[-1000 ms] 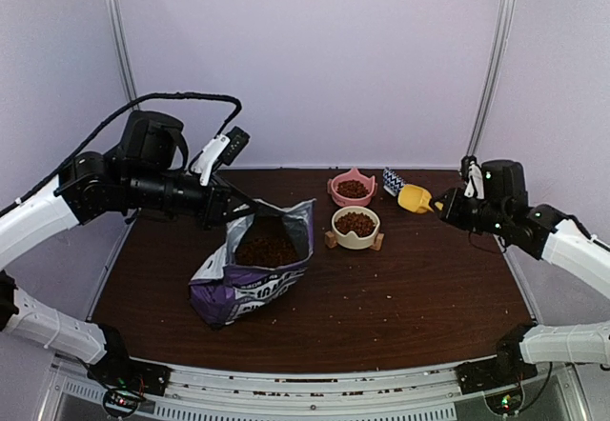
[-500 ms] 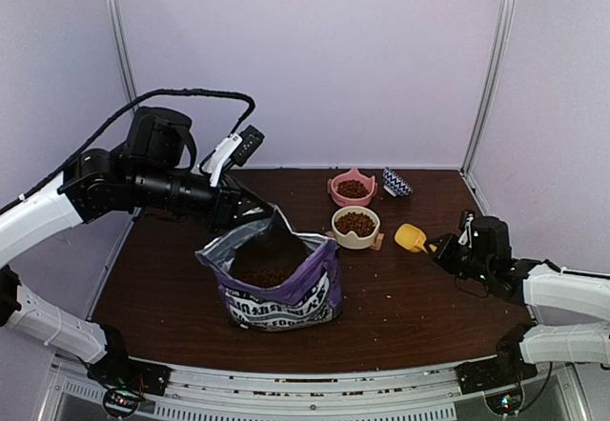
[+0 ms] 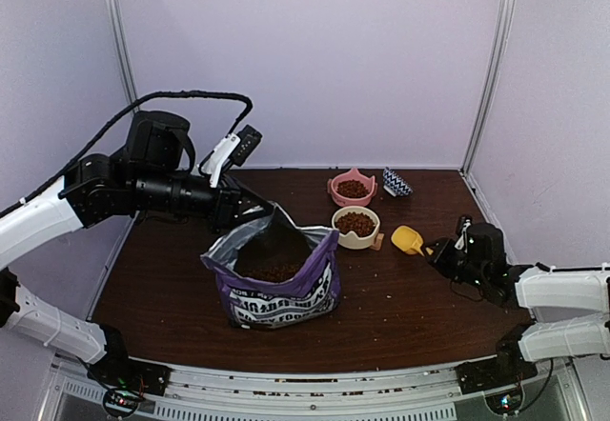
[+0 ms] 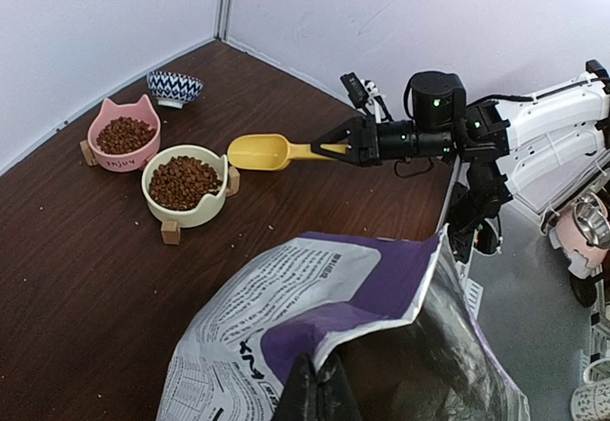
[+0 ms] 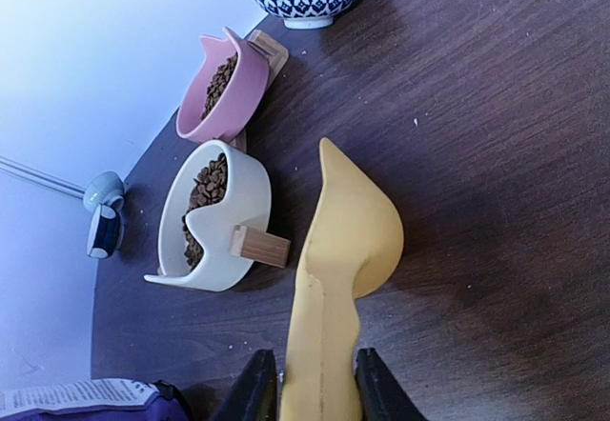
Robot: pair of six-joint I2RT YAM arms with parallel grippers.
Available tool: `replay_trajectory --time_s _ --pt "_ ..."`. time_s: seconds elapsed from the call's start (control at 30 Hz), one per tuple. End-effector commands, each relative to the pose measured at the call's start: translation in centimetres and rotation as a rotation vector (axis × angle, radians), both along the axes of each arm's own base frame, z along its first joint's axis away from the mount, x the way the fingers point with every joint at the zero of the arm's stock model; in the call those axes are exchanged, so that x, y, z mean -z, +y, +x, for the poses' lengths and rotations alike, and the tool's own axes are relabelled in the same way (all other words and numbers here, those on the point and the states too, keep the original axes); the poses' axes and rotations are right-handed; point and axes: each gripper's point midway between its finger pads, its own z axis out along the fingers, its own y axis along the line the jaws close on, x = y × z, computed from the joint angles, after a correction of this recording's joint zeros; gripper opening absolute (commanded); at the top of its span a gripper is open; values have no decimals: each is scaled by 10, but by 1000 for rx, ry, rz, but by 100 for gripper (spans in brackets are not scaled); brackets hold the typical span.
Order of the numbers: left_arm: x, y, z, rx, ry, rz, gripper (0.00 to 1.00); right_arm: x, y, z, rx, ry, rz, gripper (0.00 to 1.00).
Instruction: Serve the pet food
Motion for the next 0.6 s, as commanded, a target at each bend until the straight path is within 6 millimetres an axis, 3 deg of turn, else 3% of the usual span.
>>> replay_trajectory --time_s 0.0,0.2,0.4,0.57 --pt "-65 -2 2 -8 -136 -201 0 5 -4 -1 22 -1 -9 37" --pt "-65 0 3 -16 -139 -201 0 6 -10 -2 42 5 -40 60" --pt "-65 0 4 -20 -141 -200 0 4 -26 -6 102 22 -103 99" --pt "-64 0 5 -26 -141 -197 0 -2 -44 -11 158 41 -187 100"
